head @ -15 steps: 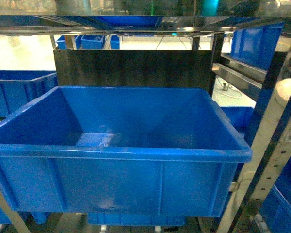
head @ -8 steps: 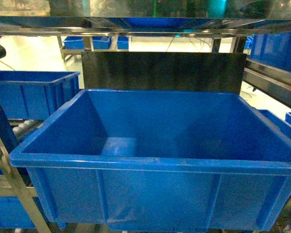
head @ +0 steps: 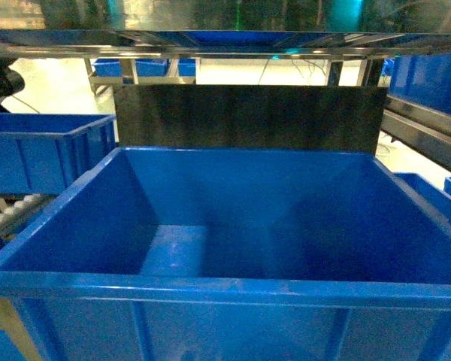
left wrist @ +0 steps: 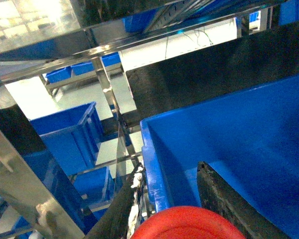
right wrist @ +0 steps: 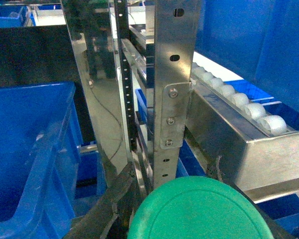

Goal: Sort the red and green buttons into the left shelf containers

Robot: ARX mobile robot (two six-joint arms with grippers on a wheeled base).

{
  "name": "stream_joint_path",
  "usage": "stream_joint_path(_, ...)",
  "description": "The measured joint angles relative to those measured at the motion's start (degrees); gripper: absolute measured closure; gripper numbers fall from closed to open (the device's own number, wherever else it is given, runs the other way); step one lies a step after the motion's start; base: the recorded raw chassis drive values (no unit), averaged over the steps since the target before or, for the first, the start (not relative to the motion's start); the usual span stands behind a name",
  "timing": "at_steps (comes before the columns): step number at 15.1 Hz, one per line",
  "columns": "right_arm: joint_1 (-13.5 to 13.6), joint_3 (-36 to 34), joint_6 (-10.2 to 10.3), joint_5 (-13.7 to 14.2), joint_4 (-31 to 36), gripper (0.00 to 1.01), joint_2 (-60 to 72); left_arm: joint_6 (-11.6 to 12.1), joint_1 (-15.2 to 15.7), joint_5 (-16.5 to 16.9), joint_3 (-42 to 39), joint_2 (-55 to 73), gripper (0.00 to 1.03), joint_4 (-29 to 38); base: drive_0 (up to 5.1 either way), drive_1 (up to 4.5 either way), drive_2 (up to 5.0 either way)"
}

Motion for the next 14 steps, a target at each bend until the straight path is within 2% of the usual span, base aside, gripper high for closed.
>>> stream_joint_path(3,0.0,0.0,0.0,0.0,-0.04,0.64,0.07,0.0,0.0,0.0,0.0,0.15,0.75,0.02,0.0,0.0,0.0)
stream_joint_path(4,0.98,0.24,0.0,0.68,0.15,0.64,0.46,0.0,0.0,0.0,0.0,0.15,0.75,0.0,0.0,0.0,0.0)
stream_joint_path(5,4.15,1.14,0.0,2.89,2.97,0.64,3.04,0.0,0.0,0.0,0.0,0.15,0.75,0.0,0.0,0.0,0.0)
stream_joint_path(6,7.96,2.64,0.0,4.17,5.03,0.64,5.79,0.0,0.0,0.0,0.0,0.15,0.75,0.02,0.0,0.0,0.0)
stream_joint_path(7,15.85,6.03,0.02,7.52,10.16,0.64,12.59,0.0,0.0,0.02,0.0,0.15,0.75,0.0,0.0,0.0,0.0)
stream_joint_path(8,23.87,12.28,0.13,11.34,16.13,0.64,24.33,0.0,0.0,0.02,0.0,0.15,0.75,0.0,0.0,0.0,0.0)
stream_joint_path(9,29.38,17.62,1.01,12.66,14.01,0.64,33.59,0.0,0.0,0.04,0.0,0.15,0.75,0.0,0.0,0.0,0.0)
stream_joint_path(11,31.47,18.64,2.14,14.36,8.81,0.64,32.72,0.0,0.0,0.04,0.0,0.15,0.75,0.0,0.0,0.0,0.0)
stream_joint_path(14,31.34,18.99,2.23,16.09,8.57,0.64,31.87,0.0,0.0,0.04,0.0,0.15,0.75,-0.02,0.0,0.0,0.0)
